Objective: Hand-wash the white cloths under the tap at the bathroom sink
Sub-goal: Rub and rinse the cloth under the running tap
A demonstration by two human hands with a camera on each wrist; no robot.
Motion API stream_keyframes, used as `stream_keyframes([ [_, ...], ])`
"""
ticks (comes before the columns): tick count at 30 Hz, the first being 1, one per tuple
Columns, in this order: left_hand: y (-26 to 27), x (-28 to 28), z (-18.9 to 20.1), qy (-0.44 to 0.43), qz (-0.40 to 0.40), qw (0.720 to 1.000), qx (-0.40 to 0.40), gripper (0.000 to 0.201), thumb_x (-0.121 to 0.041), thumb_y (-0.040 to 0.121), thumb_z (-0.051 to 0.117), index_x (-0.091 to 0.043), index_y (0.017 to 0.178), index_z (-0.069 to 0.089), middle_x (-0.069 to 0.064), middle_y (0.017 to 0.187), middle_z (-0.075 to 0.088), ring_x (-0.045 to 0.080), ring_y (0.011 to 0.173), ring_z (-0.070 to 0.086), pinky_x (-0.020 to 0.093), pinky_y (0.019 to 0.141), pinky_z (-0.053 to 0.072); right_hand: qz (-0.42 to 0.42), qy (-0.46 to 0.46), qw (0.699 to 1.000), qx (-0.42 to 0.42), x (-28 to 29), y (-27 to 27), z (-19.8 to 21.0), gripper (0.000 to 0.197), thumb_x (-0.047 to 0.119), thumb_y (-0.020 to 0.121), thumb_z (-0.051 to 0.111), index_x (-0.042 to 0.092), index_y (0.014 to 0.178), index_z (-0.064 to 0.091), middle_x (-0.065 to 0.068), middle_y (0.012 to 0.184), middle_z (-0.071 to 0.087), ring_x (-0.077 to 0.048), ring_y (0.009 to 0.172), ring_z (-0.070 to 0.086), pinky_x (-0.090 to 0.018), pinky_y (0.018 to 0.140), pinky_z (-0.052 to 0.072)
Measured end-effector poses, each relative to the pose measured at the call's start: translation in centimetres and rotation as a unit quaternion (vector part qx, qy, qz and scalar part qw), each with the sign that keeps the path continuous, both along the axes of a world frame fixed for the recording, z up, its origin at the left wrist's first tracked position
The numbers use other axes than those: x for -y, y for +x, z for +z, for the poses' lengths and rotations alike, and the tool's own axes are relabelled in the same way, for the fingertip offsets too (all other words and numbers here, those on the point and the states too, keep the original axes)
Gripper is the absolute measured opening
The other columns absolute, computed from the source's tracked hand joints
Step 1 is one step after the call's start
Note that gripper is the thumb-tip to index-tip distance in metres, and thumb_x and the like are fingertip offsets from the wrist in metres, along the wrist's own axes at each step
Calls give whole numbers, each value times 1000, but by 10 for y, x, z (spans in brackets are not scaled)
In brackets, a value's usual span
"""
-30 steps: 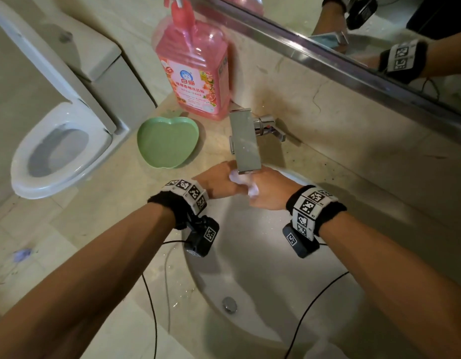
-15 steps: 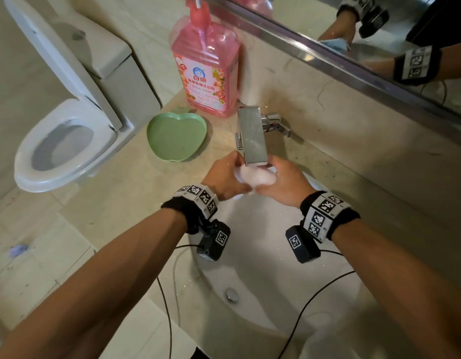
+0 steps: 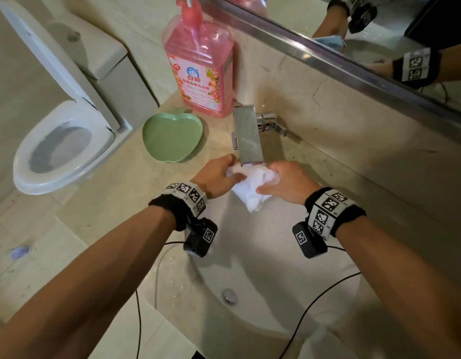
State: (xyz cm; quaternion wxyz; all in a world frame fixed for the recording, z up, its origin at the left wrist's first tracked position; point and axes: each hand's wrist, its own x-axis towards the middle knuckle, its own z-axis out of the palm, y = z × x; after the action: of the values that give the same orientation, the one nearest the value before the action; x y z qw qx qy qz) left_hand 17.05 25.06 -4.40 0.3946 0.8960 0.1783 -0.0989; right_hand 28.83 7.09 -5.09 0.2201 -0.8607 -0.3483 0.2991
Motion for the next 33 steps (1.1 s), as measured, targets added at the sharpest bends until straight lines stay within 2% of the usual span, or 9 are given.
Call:
stream_keyframes([
  [5,-5,-4,6,33,89,996,6,24,-32,94,62,-12,100,50,9,96,61,25,85,56,30,71,37,-40,31,999,-18,-8,5,-4,27,37,84,76,13,84,65,-3,78,65,-24,75,59,-31,63,44],
  [8,1,0,6,43,160,985,-45,36,-37,96,57,-7,115,51,10,104,61,27,94,58,32,75,40,-98,83,991,-22,-21,-4,-9,14,27,90,70,19,102,68,0,91,68,-19,81,63,-25,67,50],
  [12,6,4,2,-89,215,970,-73,29,-37,96,56,-13,109,47,8,107,60,23,90,57,33,73,47,-119,106,984,-78,-39,-26,-20,38,21,86,73,15,122,62,5,94,66,-5,76,63,-3,52,41],
  [16,5,13,6,-226,233,944,-52,20,-29,90,54,-12,101,59,11,106,64,32,103,64,50,94,52,-69,87,991,-69,-49,-38,-26,52,34,72,86,18,117,65,7,101,63,-10,96,61,-13,73,41],
  [20,-3,9,2,-234,147,961,-32,16,-9,90,50,-23,94,58,7,115,65,25,109,62,39,97,50,-150,137,971,-129,-43,-24,-18,42,5,83,70,25,119,62,16,100,65,-15,103,65,-25,82,54],
  [25,1,-10,-15,-148,3,989,-28,76,-13,75,80,-15,139,41,1,136,53,15,126,50,32,106,41,-135,172,950,-222,-28,-10,-2,41,2,77,61,29,105,72,6,101,75,-14,99,70,-34,85,59],
  [29,17,-2,-25,-131,-12,987,-94,42,-19,67,87,-30,100,62,-17,90,70,-23,68,58,-1,57,41,-163,188,933,-261,-23,-1,-4,39,-15,81,60,12,107,70,-6,108,74,-28,101,68,-41,92,56],
  [31,22,4,-28,-89,-3,990,-113,31,-27,66,87,-33,80,60,-18,62,67,-14,50,58,5,45,41,-174,198,930,-255,-16,0,-6,47,-20,78,58,25,84,70,13,85,71,-13,84,65,-25,75,54],
  [33,29,10,-27,-64,-8,990,-127,35,-34,69,82,-26,99,67,-9,80,74,6,69,69,22,61,58,-164,192,934,-251,-9,3,-8,51,-17,74,58,33,69,67,24,74,65,0,73,59,-18,63,47],
])
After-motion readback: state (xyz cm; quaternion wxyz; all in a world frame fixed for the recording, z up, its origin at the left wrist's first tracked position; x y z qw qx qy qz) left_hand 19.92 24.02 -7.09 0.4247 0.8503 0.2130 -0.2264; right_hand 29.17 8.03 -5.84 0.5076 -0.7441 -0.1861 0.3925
